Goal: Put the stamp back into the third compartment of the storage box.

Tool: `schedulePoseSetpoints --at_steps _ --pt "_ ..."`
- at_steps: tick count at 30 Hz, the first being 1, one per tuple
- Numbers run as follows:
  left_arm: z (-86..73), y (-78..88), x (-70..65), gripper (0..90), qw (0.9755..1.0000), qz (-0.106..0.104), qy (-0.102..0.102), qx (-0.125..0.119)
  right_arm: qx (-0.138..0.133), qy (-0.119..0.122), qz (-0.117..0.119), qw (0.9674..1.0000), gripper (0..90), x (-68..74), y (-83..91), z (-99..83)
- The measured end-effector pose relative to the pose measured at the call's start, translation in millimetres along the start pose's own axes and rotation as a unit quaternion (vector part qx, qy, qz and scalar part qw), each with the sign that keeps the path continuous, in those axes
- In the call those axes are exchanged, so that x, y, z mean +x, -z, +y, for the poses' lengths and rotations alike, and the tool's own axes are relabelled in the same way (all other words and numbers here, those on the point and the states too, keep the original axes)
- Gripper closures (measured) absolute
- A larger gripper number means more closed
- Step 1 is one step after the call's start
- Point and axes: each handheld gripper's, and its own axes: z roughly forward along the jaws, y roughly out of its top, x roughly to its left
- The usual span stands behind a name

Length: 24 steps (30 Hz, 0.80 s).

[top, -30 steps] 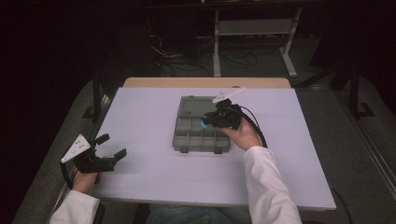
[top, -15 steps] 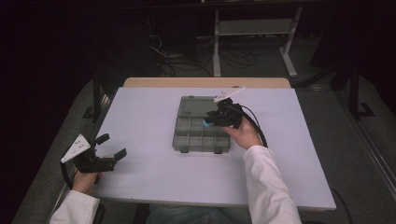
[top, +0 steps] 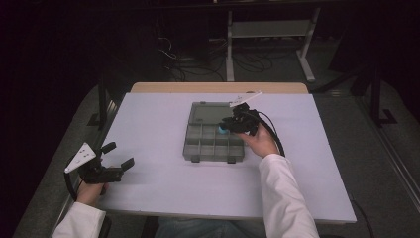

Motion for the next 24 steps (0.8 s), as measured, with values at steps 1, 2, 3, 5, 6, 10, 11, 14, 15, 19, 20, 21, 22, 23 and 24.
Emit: schedulePoseSetpoints --at_steps 1,2,3,5,6,10,11,14,15,19,20,21,22,23,24 --pt "0.0 0.0 0.0 0.0 1.0000 0.000 0.000 0.000 0.004 -0.005 -0.001 1.0000 71.7 -0.4 0.0 -0.5" --pt "0.1 0.0 0.0 0.0 1.0000 0.000 -0.001 0.000 0.004 -0.004 -0.003 1.0000 71.7 -1.7 -0.5 -1.0" --pt "0.1 0.1 0.0 0.0 1.0000 0.000 -0.001 0.000 0.007 -0.008 -0.004 0.9999 71.7 -2.1 -0.8 -1.6" --pt "0.2 0.1 -0.1 0.0 1.0000 0.001 -0.002 0.001 0.010 -0.005 -0.007 0.9999 71.7 -3.9 -1.8 -2.4" --pt "0.2 0.1 -0.1 0.0 1.0000 0.001 -0.002 0.001 0.010 -0.005 -0.007 0.9999 71.7 -3.9 -1.8 -2.4" --pt "0.3 0.2 -0.1 0.0 1.0000 0.001 -0.002 0.001 0.013 -0.005 -0.007 0.9999 71.7 -2.9 -5.3 -2.6" --pt "0.3 0.3 -0.1 0.0 1.0000 0.001 -0.002 0.001 0.014 -0.007 -0.006 0.9999 71.7 -2.6 -6.5 -2.6" --pt "0.2 0.2 -0.1 0.0 1.0000 0.001 -0.001 0.001 0.023 -0.008 -0.005 0.9997 71.6 -1.9 -9.9 -3.0" --pt "0.2 0.2 -0.1 0.0 1.0000 0.001 -0.001 0.001 0.023 -0.008 -0.005 0.9997 71.6 -1.9 -9.9 -3.0" --pt "0.3 0.2 0.0 0.0 1.0000 0.001 -0.002 0.001 0.032 -0.006 -0.007 0.9994 71.5 -0.8 -15.3 -3.5" --pt "0.1 0.0 -0.2 0.0 1.0000 0.001 0.000 0.001 0.033 -0.005 -0.007 0.9994 71.5 -0.4 -16.8 -3.7" --pt "0.2 0.0 -0.1 0.0 1.0000 0.001 -0.001 0.001 0.036 -0.005 -0.007 0.9993 71.5 -0.2 -18.1 -3.9" --pt "0.2 0.0 -0.1 0.0 1.0000 0.001 -0.001 0.001 0.037 -0.002 -0.007 0.9993 71.5 -0.2 -19.6 -4.2" --pt "0.2 0.2 -0.1 0.0 1.0000 0.001 -0.001 0.001 0.039 -0.002 -0.007 0.9992 71.5 0.1 -20.8 -4.3" --pt "0.1 0.1 -0.2 0.0 1.0000 0.001 0.001 0.000 0.039 -0.002 -0.006 0.9992 71.2 0.5 -22.2 -4.4"
